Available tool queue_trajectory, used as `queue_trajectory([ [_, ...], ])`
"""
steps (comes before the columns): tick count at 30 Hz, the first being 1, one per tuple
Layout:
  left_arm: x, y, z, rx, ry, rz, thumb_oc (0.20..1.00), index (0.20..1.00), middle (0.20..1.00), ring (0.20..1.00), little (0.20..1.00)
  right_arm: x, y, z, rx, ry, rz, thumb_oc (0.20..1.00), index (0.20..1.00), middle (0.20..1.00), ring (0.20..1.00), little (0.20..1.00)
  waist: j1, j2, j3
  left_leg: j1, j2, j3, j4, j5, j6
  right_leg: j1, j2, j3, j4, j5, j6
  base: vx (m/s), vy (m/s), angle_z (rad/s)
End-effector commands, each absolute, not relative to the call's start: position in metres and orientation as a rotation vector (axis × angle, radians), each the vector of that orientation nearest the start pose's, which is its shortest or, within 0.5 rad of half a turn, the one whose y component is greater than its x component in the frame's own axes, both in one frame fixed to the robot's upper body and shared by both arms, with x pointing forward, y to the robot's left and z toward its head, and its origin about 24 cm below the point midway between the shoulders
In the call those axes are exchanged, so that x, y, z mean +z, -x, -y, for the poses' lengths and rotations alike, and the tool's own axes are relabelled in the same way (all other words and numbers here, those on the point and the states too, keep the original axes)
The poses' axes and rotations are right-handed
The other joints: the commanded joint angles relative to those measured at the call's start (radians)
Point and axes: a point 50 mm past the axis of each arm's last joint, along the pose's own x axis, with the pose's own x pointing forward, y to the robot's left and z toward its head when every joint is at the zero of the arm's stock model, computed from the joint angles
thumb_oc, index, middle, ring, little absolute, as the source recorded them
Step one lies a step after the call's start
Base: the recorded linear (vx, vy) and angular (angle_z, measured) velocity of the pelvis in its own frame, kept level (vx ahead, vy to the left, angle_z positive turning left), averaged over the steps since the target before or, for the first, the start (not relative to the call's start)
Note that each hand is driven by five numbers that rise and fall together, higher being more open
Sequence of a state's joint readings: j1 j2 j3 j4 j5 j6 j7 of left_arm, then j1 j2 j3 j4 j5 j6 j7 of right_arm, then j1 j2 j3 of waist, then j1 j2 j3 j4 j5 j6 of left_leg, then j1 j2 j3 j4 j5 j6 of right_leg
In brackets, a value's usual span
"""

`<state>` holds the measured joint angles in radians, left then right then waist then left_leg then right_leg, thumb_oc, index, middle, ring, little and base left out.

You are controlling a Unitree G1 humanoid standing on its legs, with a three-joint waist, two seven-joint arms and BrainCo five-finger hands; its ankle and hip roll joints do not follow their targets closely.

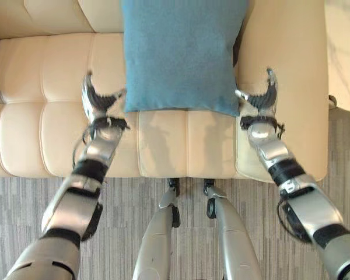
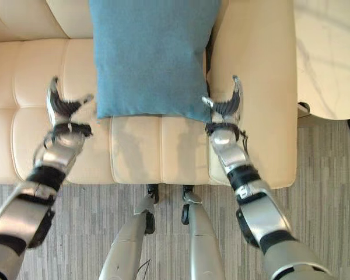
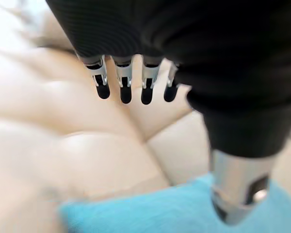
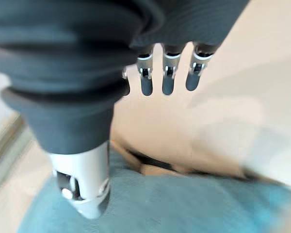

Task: Pick up all the scattered cushions and arrange them neatly on the sofa.

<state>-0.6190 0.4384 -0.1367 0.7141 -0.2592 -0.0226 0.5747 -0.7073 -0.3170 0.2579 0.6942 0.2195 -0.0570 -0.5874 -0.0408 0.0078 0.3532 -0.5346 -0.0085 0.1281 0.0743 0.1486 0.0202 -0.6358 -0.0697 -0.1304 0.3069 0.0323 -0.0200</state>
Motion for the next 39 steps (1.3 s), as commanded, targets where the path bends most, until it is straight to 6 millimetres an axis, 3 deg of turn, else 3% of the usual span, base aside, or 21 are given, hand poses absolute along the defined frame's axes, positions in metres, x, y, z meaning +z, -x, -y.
queue_trajectory([
  [1, 0.071, -0.349, -0.239, 0.475, -0.103, -0.042, 1.000, 1.000, 1.000, 1.000, 1.000, 0.088, -0.362, 0.170, -0.318, 0.129, 0.057, 1.000, 1.000, 1.000, 1.000, 1.000, 0.002, -0.026, -0.037, 0.096, -0.017, 0.001, 0.025, -0.150, -0.028, 0.181, -0.009, -0.024, -0.215, -0.012, 0.089, 0.08, 0.055, -0.07],
  [2, 0.051, -0.337, -0.240, 0.447, -0.116, -0.109, 1.000, 1.000, 1.000, 1.000, 1.000, 0.070, -0.354, 0.172, -0.297, 0.129, -0.004, 1.000, 1.000, 1.000, 1.000, 1.000, 0.000, -0.027, -0.044, 0.130, -0.016, 0.003, 0.018, -0.155, -0.026, 0.216, -0.008, -0.022, -0.224, -0.013, 0.091, 0.10, 0.061, -0.05],
  [4, -0.010, -0.301, -0.232, 0.350, -0.159, -0.323, 1.000, 1.000, 1.000, 1.000, 1.000, 0.012, -0.321, 0.174, -0.226, 0.171, -0.201, 1.000, 1.000, 1.000, 1.000, 1.000, -0.005, -0.032, -0.087, 0.236, -0.012, 0.017, -0.035, -0.154, -0.027, 0.328, 0.003, -0.026, -0.282, -0.006, 0.103, 0.11, 0.078, -0.15],
  [5, -0.011, -0.301, -0.232, 0.350, -0.159, -0.324, 1.000, 1.000, 1.000, 1.000, 1.000, 0.012, -0.321, 0.174, -0.226, 0.171, -0.202, 1.000, 1.000, 1.000, 1.000, 1.000, -0.005, -0.032, -0.089, 0.235, -0.012, 0.018, -0.038, -0.152, -0.027, 0.327, 0.003, -0.026, -0.284, -0.003, 0.103, 0.08, 0.064, -0.22],
  [6, -0.031, -0.286, -0.229, 0.330, -0.138, -0.398, 1.000, 1.000, 1.000, 1.000, 1.000, -0.008, -0.308, 0.181, -0.209, 0.201, -0.280, 1.000, 1.000, 1.000, 1.000, 1.000, -0.007, -0.033, -0.105, 0.270, -0.010, 0.021, -0.058, -0.146, -0.030, 0.358, 0.006, -0.027, -0.298, -0.001, 0.108, 0.04, 0.026, -0.19],
  [8, -0.051, -0.266, -0.233, 0.303, -0.176, -0.491, 1.000, 1.000, 1.000, 1.000, 1.000, -0.030, -0.291, 0.191, -0.205, 0.211, -0.378, 1.000, 1.000, 1.000, 1.000, 1.000, -0.010, -0.033, -0.141, 0.323, -0.008, 0.024, -0.095, -0.140, -0.031, 0.405, 0.009, -0.027, -0.327, 0.003, 0.113, 0.05, 0.054, -0.11],
  [9, -0.072, -0.245, -0.233, 0.285, -0.166, -0.587, 1.000, 1.000, 1.000, 1.000, 1.000, -0.051, -0.272, 0.199, -0.190, 0.194, -0.481, 1.000, 1.000, 1.000, 1.000, 1.000, -0.012, -0.036, -0.170, 0.371, -0.007, 0.026, -0.121, -0.135, -0.035, 0.448, 0.014, -0.031, -0.343, 0.002, 0.117, 0.02, 0.047, -0.06],
  [11, -0.078, -0.237, -0.235, 0.277, -0.179, -0.619, 1.000, 1.000, 1.000, 1.000, 1.000, -0.058, -0.266, 0.202, -0.191, 0.192, -0.518, 1.000, 1.000, 1.000, 1.000, 1.000, -0.013, -0.037, -0.182, 0.392, -0.005, 0.029, -0.130, -0.134, -0.035, 0.467, 0.017, -0.031, -0.350, 0.001, 0.118, 0.00, 0.015, -0.02],
  [15, -0.103, -0.205, -0.236, 0.267, -0.162, -0.757, 1.000, 1.000, 1.000, 1.000, 1.000, -0.088, -0.234, 0.218, -0.201, 0.200, -0.680, 1.000, 1.000, 1.000, 1.000, 1.000, -0.015, -0.039, -0.234, 0.468, -0.002, 0.039, -0.162, -0.138, -0.036, 0.540, 0.024, -0.030, -0.374, -0.004, 0.122, -0.02, 0.022, -0.08],
  [16, -0.115, -0.188, -0.236, 0.263, -0.154, -0.828, 1.000, 1.000, 1.000, 1.000, 1.000, -0.101, -0.217, 0.222, -0.208, 0.199, -0.755, 1.000, 1.000, 1.000, 1.000, 1.000, -0.017, -0.039, -0.254, 0.500, -0.001, 0.042, -0.162, -0.150, -0.034, 0.572, 0.026, -0.029, -0.377, -0.008, 0.123, -0.02, 0.034, -0.14],
  [18, -0.115, -0.188, -0.236, 0.263, -0.154, -0.828, 1.000, 1.000, 1.000, 1.000, 1.000, -0.101, -0.217, 0.222, -0.208, 0.199, -0.755, 1.000, 1.000, 1.000, 1.000, 1.000, -0.016, -0.039, -0.255, 0.499, -0.001, 0.043, -0.162, -0.150, -0.034, 0.571, 0.026, -0.028, -0.378, -0.007, 0.123, -0.02, 0.025, -0.09],
  [23, -0.140, -0.147, -0.234, 0.236, -0.206, -1.017, 1.000, 1.000, 1.000, 1.000, 1.000, -0.125, -0.176, 0.233, -0.234, 0.226, -0.904, 1.000, 1.000, 1.000, 1.000, 1.000, -0.028, -0.042, -0.301, 0.575, -0.004, 0.058, -0.162, -0.180, -0.026, 0.650, 0.026, -0.018, -0.390, -0.020, 0.131, -0.01, 0.077, -0.08],
  [29, -0.144, -0.138, -0.234, 0.238, -0.218, -1.055, 1.000, 1.000, 1.000, 1.000, 1.000, -0.132, -0.163, 0.230, -0.228, 0.226, -0.945, 1.000, 1.000, 1.000, 1.000, 1.000, -0.037, -0.047, -0.291, 0.584, -0.006, 0.074, -0.162, -0.186, -0.021, 0.654, 0.022, -0.014, -0.385, -0.014, 0.138, -0.05, 0.076, -0.09],
  [33, -0.142, -0.144, -0.235, 0.230, -0.247, -1.039, 1.000, 1.000, 1.000, 1.000, 1.000, -0.133, -0.162, 0.229, -0.224, 0.237, -0.942, 1.000, 1.000, 1.000, 1.000, 1.000, -0.049, -0.050, -0.233, 0.542, -0.003, 0.103, -0.162, -0.166, -0.016, 0.581, 0.016, -0.008, -0.348, 0.015, 0.149, -0.25, 0.080, -0.27],
  [36, -0.137, -0.152, -0.243, 0.242, -0.282, -1.012, 1.000, 1.000, 1.000, 1.000, 1.000, -0.134, -0.164, 0.225, -0.222, 0.229, -0.944, 1.000, 1.000, 1.000, 1.000, 1.000, -0.050, -0.034, -0.195, 0.494, 0.027, 0.122, -0.162, -0.130, -0.015, 0.521, 0.018, -0.046, -0.145, -0.075, 0.131, -0.22, 0.033, -0.23],
  [39, -0.142, -0.141, -0.244, 0.241, -0.264, -1.050, 1.000, 1.000, 1.000, 1.000, 1.000, -0.140, -0.152, 0.225, -0.211, 0.229, -0.984, 1.000, 1.000, 1.000, 1.000, 1.000, -0.038, -0.031, -0.209, 0.504, 0.033, 0.137, -0.162, -0.152, -0.020, 0.591, -0.007, -0.087, -0.050, -0.175, 0.118, -0.07, -0.005, -0.35],
])
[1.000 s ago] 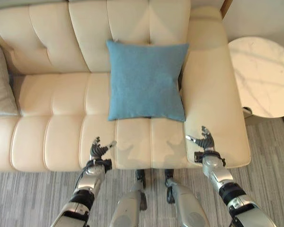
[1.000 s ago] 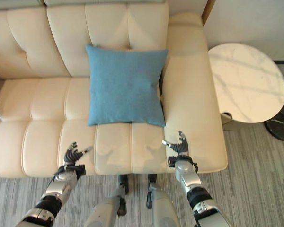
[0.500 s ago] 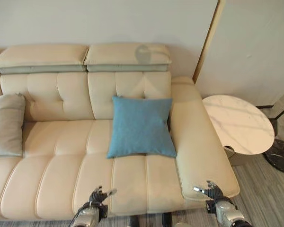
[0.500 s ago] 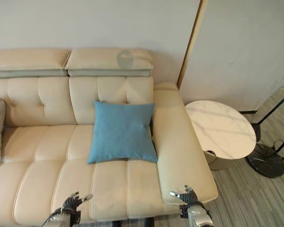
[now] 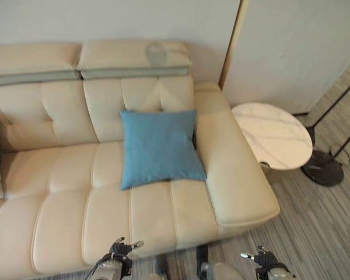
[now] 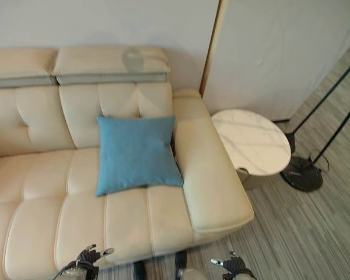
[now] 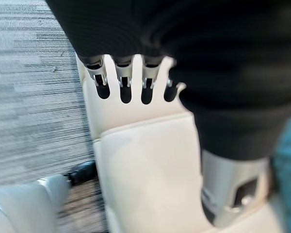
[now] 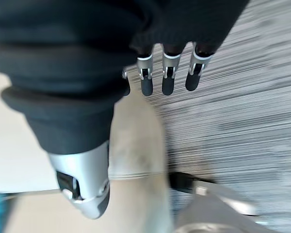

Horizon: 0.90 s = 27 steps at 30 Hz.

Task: Pick up all the scattered cushions and arrange them neatly on the sofa.

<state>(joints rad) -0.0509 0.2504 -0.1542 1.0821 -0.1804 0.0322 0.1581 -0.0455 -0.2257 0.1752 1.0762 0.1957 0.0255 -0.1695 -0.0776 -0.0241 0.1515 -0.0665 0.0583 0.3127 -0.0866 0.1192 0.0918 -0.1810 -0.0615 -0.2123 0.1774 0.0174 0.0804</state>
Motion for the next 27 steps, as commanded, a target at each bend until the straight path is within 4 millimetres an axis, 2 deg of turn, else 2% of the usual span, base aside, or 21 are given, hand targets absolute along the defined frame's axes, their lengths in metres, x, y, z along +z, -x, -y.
queue_trajectory([
  [1, -0.145, -0.133, -0.245, 0.248, -0.248, -1.078, 1.000, 1.000, 1.000, 1.000, 1.000, -0.141, -0.151, 0.225, -0.206, 0.229, -0.995, 1.000, 1.000, 1.000, 1.000, 1.000, 0.012, -0.006, -0.027, 0.032, -0.035, -0.029, -0.001, -0.126, -0.095, 0.213, -0.026, -0.018, 0.036, -0.171, 0.021, -0.07, -0.056, -0.33],
  [4, -0.146, -0.129, -0.245, 0.257, -0.238, -1.090, 1.000, 1.000, 1.000, 1.000, 1.000, -0.140, -0.151, 0.224, -0.199, 0.238, -0.994, 1.000, 1.000, 1.000, 1.000, 1.000, 0.019, -0.015, -0.038, 0.014, -0.040, -0.019, -0.001, -0.116, -0.100, 0.252, -0.018, -0.012, 0.004, -0.167, 0.030, -0.11, -0.083, -0.30],
  [6, -0.144, -0.131, -0.250, 0.288, -0.223, -1.077, 1.000, 1.000, 1.000, 1.000, 1.000, -0.135, -0.163, 0.224, -0.195, 0.251, -0.956, 1.000, 1.000, 1.000, 1.000, 1.000, 0.041, -0.031, -0.041, -0.043, -0.031, 0.014, -0.001, -0.055, -0.122, 0.293, 0.025, 0.000, -0.147, -0.174, 0.010, -0.32, -0.248, -0.37],
  [8, -0.142, -0.135, -0.249, 0.284, -0.227, -1.063, 1.000, 1.000, 1.000, 1.000, 1.000, -0.131, -0.168, 0.227, -0.195, 0.267, -0.929, 1.000, 1.000, 1.000, 1.000, 1.000, 0.039, -0.029, -0.027, -0.061, -0.024, 0.005, -0.001, -0.016, -0.140, 0.298, 0.057, 0.022, -0.196, -0.173, -0.014, -0.23, -0.191, -0.40],
  [9, -0.142, -0.135, -0.249, 0.284, -0.227, -1.063, 1.000, 1.000, 1.000, 1.000, 1.000, -0.131, -0.168, 0.228, -0.195, 0.267, -0.929, 1.000, 1.000, 1.000, 1.000, 1.000, 0.039, -0.029, -0.027, -0.061, -0.023, 0.005, -0.001, -0.015, -0.140, 0.299, 0.057, 0.022, -0.197, -0.173, -0.014, -0.32, -0.224, -0.06],
  [11, -0.141, -0.141, -0.244, 0.276, -0.217, -1.046, 1.000, 1.000, 1.000, 1.000, 1.000, -0.127, -0.171, 0.232, -0.213, 0.271, -0.906, 1.000, 1.000, 1.000, 1.000, 1.000, 0.031, -0.008, 0.013, -0.086, -0.012, -0.014, -0.001, 0.038, -0.174, 0.301, 0.093, 0.015, -0.242, -0.156, -0.034, -0.38, -0.231, 0.26],
  [12, -0.141, -0.141, -0.243, 0.277, -0.213, -1.045, 1.000, 1.000, 1.000, 1.000, 1.000, -0.127, -0.172, 0.234, -0.217, 0.273, -0.902, 1.000, 1.000, 1.000, 1.000, 1.000, 0.029, -0.003, 0.019, -0.088, -0.011, -0.020, -0.001, 0.042, -0.178, 0.299, 0.094, 0.006, -0.241, -0.155, -0.036, -0.41, -0.190, 0.20],
  [13, -0.141, -0.144, -0.240, 0.281, -0.189, -1.028, 1.000, 1.000, 1.000, 1.000, 1.000, -0.124, -0.175, 0.235, -0.217, 0.280, -0.887, 1.000, 1.000, 1.000, 1.000, 1.000, 0.037, 0.006, 0.041, -0.100, -0.018, -0.092, -0.001, 0.046, -0.175, 0.279, 0.092, -0.014, -0.230, -0.145, -0.046, -0.28, -0.128, 0.23],
  [14, -0.141, -0.144, -0.240, 0.281, -0.189, -1.028, 1.000, 1.000, 1.000, 1.000, 1.000, -0.124, -0.175, 0.235, -0.217, 0.281, -0.887, 1.000, 1.000, 1.000, 1.000, 1.000, 0.036, 0.007, 0.039, -0.103, -0.018, -0.093, -0.001, 0.047, -0.175, 0.276, 0.093, -0.015, -0.230, -0.145, -0.047, -0.29, -0.123, 0.14],
  [16, -0.142, -0.141, -0.237, 0.287, -0.165, -1.032, 1.000, 1.000, 1.000, 1.000, 1.000, -0.124, -0.176, 0.235, -0.209, 0.286, -0.889, 1.000, 1.000, 1.000, 1.000, 1.000, 0.044, 0.003, 0.049, -0.095, -0.040, -0.172, 0.042, 0.025, -0.160, 0.255, 0.076, -0.016, -0.217, -0.132, -0.047, -0.18, -0.067, 0.05],
  [18, -0.144, -0.136, -0.236, 0.288, -0.149, -1.046, 1.000, 1.000, 1.000, 1.000, 1.000, -0.125, -0.174, 0.234, -0.203, 0.285, -0.898, 1.000, 1.000, 1.000, 1.000, 1.000, 0.042, -0.009, 0.042, -0.083, -0.036, -0.148, 0.140, -0.051, -0.142, 0.235, 0.054, -0.014, -0.216, -0.118, -0.045, -0.13, -0.047, -0.08],
  [19, -0.145, -0.134, -0.235, 0.284, -0.136, -1.049, 1.000, 1.000, 1.000, 1.000, 1.000, -0.127, -0.171, 0.235, -0.202, 0.284, -0.909, 1.000, 1.000, 1.000, 1.000, 1.000, 0.043, -0.015, 0.039, -0.066, -0.034, -0.143, 0.194, -0.106, -0.136, 0.239, 0.045, -0.009, -0.218, -0.119, -0.041, -0.11, -0.025, -0.20],
  [22, -0.147, -0.130, -0.233, 0.268, -0.123, -1.059, 1.000, 1.000, 1.000, 1.000, 1.000, -0.130, -0.166, 0.236, -0.194, 0.286, -0.934, 1.000, 1.000, 1.000, 1.000, 1.000, 0.047, -0.020, 0.014, -0.019, -0.037, -0.161, 0.270, -0.192, -0.107, 0.228, 0.032, -0.003, -0.231, -0.104, -0.045, -0.04, 0.019, -0.23],
  [25, -0.146, -0.132, -0.232, 0.263, -0.108, -1.052, 1.000, 1.000, 1.000, 1.000, 1.000, -0.130, -0.165, 0.236, -0.195, 0.283, -0.938, 1.000, 1.000, 1.000, 1.000, 1.000, 0.039, -0.012, 0.004, 0.043, -0.018, -0.137, 0.221, -0.197, -0.111, 0.227, 0.033, -0.006, -0.226, -0.109, -0.043, -0.01, 0.086, 0.14],
  [26, -0.145, -0.135, -0.228, 0.250, -0.113, -1.042, 1.000, 1.000, 1.000, 1.000, 1.000, -0.130, -0.164, 0.236, -0.201, 0.281, -0.942, 1.000, 1.000, 1.000, 1.000, 1.000, 0.020, 0.013, -0.025, 0.102, -0.005, -0.139, 0.058, -0.136, -0.133, 0.214, 0.044, -0.021, -0.218, -0.109, -0.039, -0.03, 0.123, 0.32],
  [27, -0.145, -0.136, -0.228, 0.250, -0.113, -1.042, 1.000, 1.000, 1.000, 1.000, 1.000, -0.130, -0.164, 0.236, -0.201, 0.281, -0.942, 1.000, 1.000, 1.000, 1.000, 1.000, 0.019, 0.013, -0.026, 0.101, -0.005, -0.140, 0.056, -0.134, -0.133, 0.212, 0.043, -0.021, -0.219, -0.108, -0.039, -0.04, 0.216, 0.33],
])
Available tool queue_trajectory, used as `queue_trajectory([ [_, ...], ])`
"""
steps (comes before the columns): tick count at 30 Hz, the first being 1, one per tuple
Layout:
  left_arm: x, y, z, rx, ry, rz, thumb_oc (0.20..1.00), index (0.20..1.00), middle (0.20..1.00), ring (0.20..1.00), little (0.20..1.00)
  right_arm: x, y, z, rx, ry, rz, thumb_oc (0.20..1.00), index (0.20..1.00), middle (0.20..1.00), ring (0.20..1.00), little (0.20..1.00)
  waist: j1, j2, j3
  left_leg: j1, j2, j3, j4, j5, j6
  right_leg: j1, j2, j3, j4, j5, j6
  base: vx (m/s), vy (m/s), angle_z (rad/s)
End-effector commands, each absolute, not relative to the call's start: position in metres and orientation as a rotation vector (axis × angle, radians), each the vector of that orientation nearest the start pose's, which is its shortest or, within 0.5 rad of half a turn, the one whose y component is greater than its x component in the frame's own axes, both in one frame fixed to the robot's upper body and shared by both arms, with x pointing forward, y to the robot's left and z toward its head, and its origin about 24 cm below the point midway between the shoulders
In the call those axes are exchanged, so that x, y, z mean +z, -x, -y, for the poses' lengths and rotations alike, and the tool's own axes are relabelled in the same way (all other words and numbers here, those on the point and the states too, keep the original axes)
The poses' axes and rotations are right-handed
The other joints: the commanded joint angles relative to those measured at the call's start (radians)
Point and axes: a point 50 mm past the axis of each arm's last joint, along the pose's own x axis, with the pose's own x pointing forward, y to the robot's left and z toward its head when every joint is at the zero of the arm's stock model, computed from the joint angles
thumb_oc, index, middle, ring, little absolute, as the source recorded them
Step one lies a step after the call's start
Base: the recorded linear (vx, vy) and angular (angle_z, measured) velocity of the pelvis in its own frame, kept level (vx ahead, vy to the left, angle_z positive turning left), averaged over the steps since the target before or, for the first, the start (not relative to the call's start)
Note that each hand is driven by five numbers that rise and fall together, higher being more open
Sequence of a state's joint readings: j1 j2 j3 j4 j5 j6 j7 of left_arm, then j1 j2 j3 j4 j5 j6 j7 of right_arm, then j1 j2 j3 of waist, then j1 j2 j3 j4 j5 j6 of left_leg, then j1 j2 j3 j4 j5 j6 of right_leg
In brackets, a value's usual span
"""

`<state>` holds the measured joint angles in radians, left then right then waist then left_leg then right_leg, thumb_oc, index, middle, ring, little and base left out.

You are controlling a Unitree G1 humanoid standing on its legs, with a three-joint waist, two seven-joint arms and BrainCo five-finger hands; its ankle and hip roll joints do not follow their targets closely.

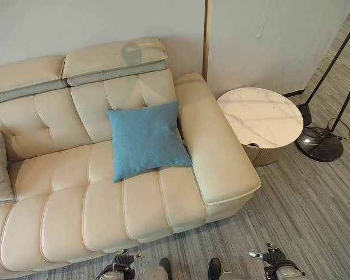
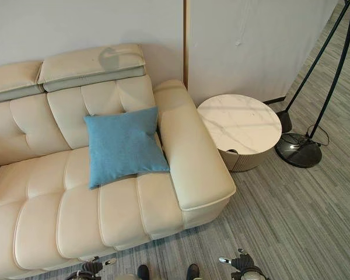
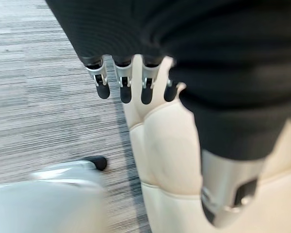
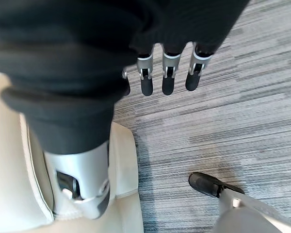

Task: Pick up all the scattered cushions and arrange them neatly on the sofa.

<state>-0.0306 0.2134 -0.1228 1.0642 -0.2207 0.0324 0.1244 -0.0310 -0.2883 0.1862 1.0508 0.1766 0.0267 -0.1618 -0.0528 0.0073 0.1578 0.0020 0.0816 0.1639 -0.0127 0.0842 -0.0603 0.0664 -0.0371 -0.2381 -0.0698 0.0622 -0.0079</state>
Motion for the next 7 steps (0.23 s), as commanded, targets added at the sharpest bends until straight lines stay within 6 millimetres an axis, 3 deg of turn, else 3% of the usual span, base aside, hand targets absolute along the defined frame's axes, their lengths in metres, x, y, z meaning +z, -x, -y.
queue_trajectory([
  [1, -0.1460, -0.1357, -0.2256, 0.237, -0.120, -1.045, 1.000, 1.000, 1.000, 1.000, 1.000, -0.1314, -0.1621, 0.2368, -0.211, 0.272, -0.951, 1.000, 1.000, 1.000, 1.000, 1.000, -0.009, -0.011, -0.046, 0.068, -0.029, 0.006, -0.074, -0.089, 0.012, -0.029, 0.022, -0.006, 0.025, -0.148, 0.054, -0.01, 0.094, 0.28],
  [7, -0.1462, -0.1331, -0.2275, 0.230, -0.132, -1.049, 1.000, 1.000, 1.000, 1.000, 1.000, -0.1360, -0.1553, 0.2343, -0.199, 0.270, -0.985, 1.000, 1.000, 1.000, 1.000, 1.000, 0.004, -0.016, -0.064, 0.097, -0.043, 0.000, -0.074, -0.107, 0.023, -0.001, 0.013, 0.013, 0.010, -0.129, 0.066, -0.02, 0.133, 0.04],
])
